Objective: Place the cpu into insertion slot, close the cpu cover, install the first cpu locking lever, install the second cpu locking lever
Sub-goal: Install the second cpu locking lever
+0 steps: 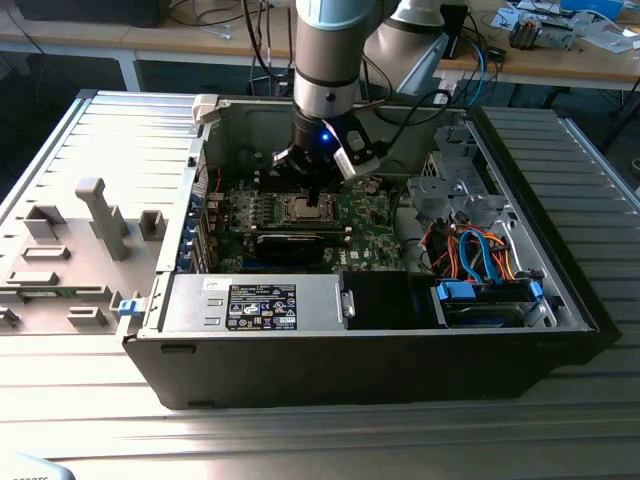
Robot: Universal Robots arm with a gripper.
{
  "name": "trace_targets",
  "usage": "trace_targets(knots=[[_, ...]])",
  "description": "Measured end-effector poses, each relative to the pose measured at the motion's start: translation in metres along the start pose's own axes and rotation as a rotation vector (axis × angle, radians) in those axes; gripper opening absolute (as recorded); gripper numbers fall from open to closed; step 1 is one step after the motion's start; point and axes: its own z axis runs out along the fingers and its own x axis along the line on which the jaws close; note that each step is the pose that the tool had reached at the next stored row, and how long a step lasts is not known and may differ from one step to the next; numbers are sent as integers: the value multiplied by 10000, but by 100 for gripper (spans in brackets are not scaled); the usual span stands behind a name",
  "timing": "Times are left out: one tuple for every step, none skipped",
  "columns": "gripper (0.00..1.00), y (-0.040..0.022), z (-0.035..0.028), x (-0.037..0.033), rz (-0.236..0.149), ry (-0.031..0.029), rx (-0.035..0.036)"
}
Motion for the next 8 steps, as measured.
trace_targets(knots=[[11, 1, -16, 1, 1, 0, 1], [11, 2, -18, 0, 1, -2, -2], [11, 2, -18, 0, 1, -2, -4], [11, 2, -18, 0, 1, -2, -4], [11, 2, -20, 1, 1, -1, -2], [11, 1, -21, 0, 1, -1, -1], [11, 2, -21, 0, 0, -1, -2], [11, 1, -21, 1, 1, -1, -1]])
